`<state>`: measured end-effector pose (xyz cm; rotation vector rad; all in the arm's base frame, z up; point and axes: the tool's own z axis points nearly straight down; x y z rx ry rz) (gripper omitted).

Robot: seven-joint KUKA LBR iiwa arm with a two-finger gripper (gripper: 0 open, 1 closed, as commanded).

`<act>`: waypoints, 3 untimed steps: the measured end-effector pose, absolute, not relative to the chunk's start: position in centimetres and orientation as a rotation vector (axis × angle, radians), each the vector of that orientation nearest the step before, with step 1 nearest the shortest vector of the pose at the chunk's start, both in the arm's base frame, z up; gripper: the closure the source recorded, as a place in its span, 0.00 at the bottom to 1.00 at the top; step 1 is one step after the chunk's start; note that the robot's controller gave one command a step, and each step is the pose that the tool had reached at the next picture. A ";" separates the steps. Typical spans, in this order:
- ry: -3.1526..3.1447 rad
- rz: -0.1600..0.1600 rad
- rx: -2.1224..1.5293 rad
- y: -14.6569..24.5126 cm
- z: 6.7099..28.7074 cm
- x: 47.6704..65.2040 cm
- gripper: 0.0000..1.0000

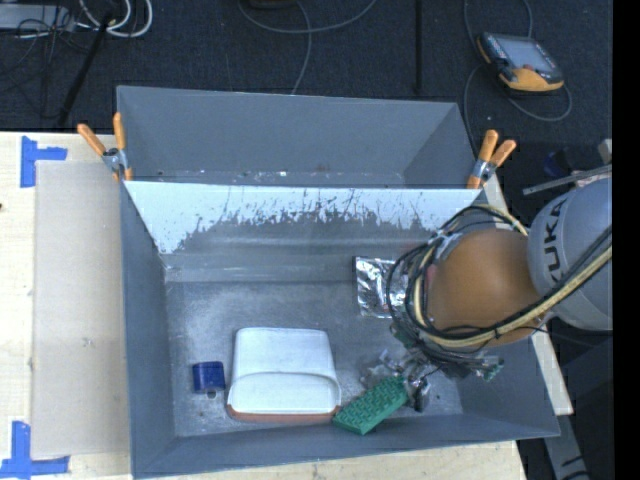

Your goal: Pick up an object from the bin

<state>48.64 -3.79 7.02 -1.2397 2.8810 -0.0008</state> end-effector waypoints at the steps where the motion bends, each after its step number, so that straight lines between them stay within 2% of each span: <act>1: 2.884 0.000 -1.240 -3.7 9.0 48.7 1.00; 2: 2.883 -0.003 -1.235 -3.6 15.6 48.8 1.00; 3: 2.889 0.001 -1.232 -3.5 16.1 48.9 1.00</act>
Offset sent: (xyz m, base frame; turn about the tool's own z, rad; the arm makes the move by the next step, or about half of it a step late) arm 0.0000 -0.0001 0.0196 0.0000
